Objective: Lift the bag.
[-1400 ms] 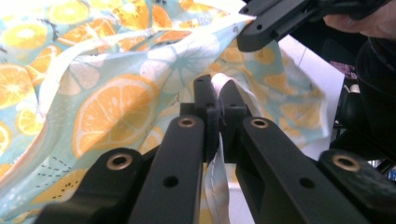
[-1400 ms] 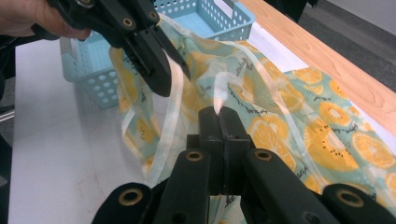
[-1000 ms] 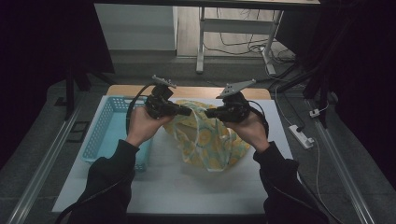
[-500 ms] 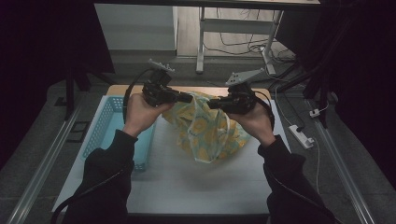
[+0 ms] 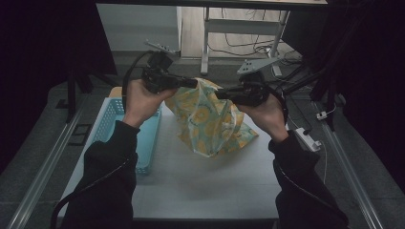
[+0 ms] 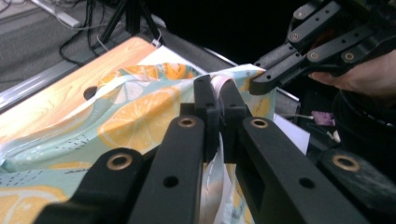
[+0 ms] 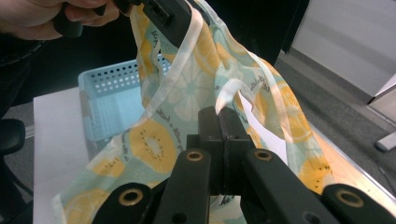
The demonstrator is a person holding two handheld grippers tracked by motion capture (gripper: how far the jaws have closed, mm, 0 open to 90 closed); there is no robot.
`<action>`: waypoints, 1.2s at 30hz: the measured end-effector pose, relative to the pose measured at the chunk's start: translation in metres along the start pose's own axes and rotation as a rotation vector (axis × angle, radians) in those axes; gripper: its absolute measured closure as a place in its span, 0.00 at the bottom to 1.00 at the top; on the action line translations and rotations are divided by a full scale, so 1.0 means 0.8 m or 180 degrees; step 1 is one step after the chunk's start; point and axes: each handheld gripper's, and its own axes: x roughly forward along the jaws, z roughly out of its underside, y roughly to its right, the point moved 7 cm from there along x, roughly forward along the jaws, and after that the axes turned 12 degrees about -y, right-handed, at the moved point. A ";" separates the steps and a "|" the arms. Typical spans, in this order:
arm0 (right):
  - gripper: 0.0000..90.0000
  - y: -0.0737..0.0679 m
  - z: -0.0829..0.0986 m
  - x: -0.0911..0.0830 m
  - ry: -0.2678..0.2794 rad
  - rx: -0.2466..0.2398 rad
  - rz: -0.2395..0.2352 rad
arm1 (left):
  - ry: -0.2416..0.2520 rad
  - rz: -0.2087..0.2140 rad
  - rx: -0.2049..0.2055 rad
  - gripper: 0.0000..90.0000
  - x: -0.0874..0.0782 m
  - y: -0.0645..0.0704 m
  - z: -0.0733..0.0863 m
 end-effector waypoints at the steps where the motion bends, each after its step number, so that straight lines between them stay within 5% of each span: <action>1: 1.00 0.000 -0.003 -0.003 0.0016 -0.0002 0.0006 | 0.0019 -0.0003 0.0006 0.99 -0.003 0.001 -0.002; 18: 1.00 0.002 -0.037 -0.039 0.0147 -0.0080 0.0176 | 0.0331 0.0139 -0.0028 0.99 -0.027 0.001 -0.022; 28: 1.00 0.016 -0.012 -0.004 -0.0046 -0.0001 0.0239 | 0.0073 -0.0075 0.0063 0.99 0.013 -0.009 -0.007; 36: 1.00 0.017 0.024 0.036 -0.0117 0.0088 0.0021 | -0.0057 0.0051 0.0019 0.99 0.058 -0.022 0.019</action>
